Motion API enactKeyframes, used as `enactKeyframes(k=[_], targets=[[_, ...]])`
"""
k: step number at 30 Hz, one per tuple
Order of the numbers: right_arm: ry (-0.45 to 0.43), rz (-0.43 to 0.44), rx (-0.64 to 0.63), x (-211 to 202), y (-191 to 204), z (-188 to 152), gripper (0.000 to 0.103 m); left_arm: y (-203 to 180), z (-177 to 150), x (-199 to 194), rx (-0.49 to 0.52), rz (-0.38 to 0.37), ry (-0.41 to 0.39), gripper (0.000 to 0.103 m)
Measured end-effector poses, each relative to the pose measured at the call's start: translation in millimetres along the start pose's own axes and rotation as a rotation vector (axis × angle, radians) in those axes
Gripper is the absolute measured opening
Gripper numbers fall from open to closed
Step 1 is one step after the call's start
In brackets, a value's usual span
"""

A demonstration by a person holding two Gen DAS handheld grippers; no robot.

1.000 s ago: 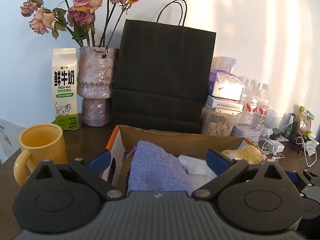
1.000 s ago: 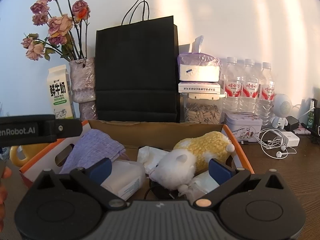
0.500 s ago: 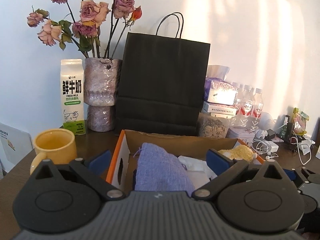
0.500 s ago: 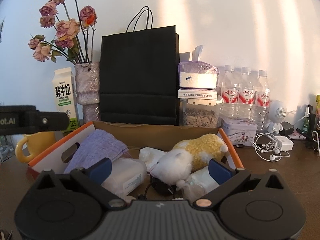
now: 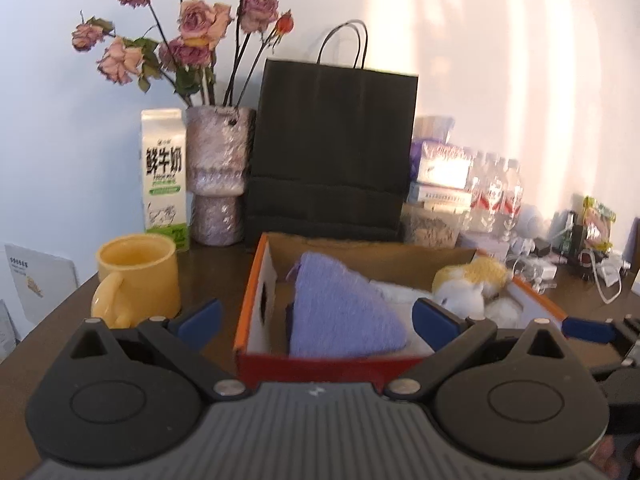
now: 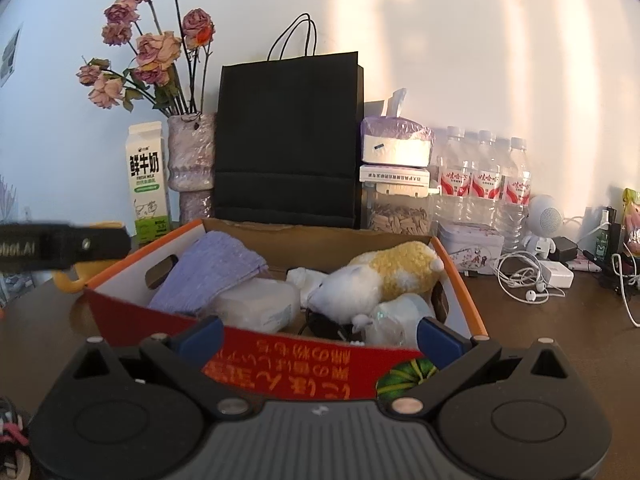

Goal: Organize objects
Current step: 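Move both tools back out of the box, right gripper over the two caps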

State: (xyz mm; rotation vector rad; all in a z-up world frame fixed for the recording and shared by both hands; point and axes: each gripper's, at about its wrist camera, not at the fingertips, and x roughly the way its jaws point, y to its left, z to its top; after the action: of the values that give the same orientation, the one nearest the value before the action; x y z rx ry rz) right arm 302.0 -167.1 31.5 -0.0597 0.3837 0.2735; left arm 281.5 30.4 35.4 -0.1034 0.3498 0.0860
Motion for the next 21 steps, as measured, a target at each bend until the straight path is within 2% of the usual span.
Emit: enactKeyframes(k=[5, 13, 21], targets=[[0.025, 0.004, -0.010, -10, 3, -10, 0.103, 11, -10, -8, -0.020, 0.005, 0.032, 0.103], [0.113, 0.042, -0.047, -14, 23, -26, 0.103, 35, -27, -19, -0.041, 0.013, 0.101, 0.103], [0.248, 0.054, -0.053, 13, 52, -34, 0.103, 55, -27, -28, -0.079, 0.012, 0.111, 0.103]])
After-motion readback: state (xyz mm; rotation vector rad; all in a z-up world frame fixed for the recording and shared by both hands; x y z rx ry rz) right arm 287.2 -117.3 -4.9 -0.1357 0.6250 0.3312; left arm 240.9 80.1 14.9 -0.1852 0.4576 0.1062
